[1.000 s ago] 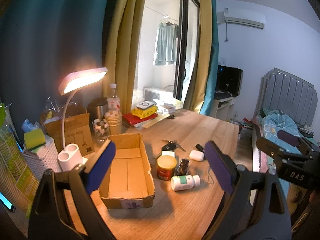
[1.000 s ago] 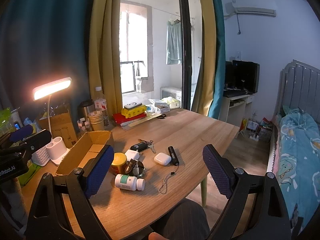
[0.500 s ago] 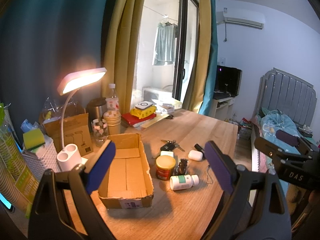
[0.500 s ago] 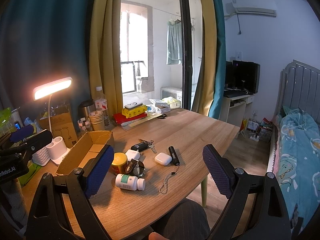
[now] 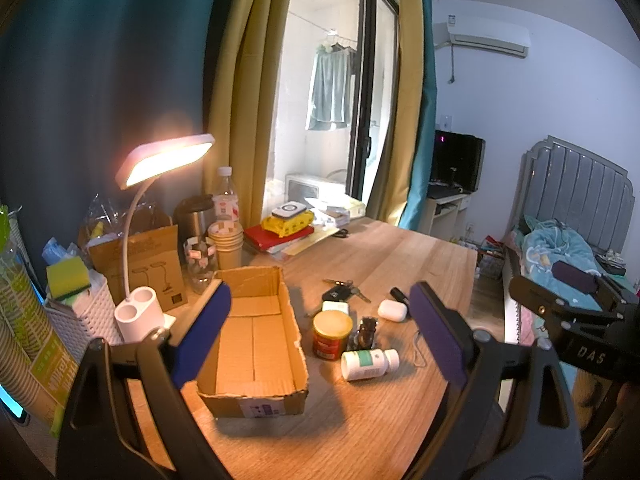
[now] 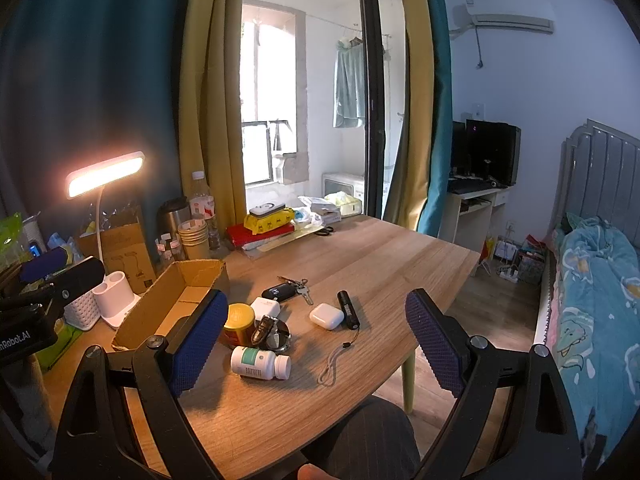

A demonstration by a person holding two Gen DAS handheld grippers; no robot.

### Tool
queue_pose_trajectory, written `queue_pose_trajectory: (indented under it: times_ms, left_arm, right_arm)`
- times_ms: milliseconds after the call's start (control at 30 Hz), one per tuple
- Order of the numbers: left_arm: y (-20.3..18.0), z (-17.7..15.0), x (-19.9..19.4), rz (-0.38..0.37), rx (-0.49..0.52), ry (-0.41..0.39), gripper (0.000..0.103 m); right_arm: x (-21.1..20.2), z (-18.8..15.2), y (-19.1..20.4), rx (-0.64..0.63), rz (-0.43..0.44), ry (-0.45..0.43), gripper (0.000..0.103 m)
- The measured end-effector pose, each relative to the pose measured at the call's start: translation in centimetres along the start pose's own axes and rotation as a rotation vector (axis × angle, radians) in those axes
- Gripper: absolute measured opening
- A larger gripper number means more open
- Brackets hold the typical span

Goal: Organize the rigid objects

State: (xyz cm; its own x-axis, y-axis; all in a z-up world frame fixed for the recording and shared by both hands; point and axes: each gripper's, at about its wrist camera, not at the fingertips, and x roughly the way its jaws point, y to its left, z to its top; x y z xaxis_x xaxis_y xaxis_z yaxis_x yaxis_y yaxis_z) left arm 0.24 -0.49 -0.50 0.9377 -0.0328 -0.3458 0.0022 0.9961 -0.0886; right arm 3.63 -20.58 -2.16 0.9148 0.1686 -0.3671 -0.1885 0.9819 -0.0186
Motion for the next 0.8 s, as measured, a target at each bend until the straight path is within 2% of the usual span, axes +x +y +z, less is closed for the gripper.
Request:
queue_pose_trajectory:
  times_ms: [433, 533, 800]
  left_arm:
    - [0.8, -0.3, 1.4, 0.022, -0.008, 0.026, 0.091]
    - [1.5, -0.5, 2.5, 0.05, -0.011, 0.043, 0.091]
    - [5.0, -2.4, 7.9, 0.158, -0.056, 0.161, 0.091]
  right_arm:
    - [1.0, 0.3, -0.1, -0.027, -0.003, 0.001, 0.092]
    - [2.4, 0.6, -0.6, -0.036, -0.004, 0.01, 0.092]
    - [7.9, 0.5, -2.3, -0.065, -0.032, 0.074, 0.092]
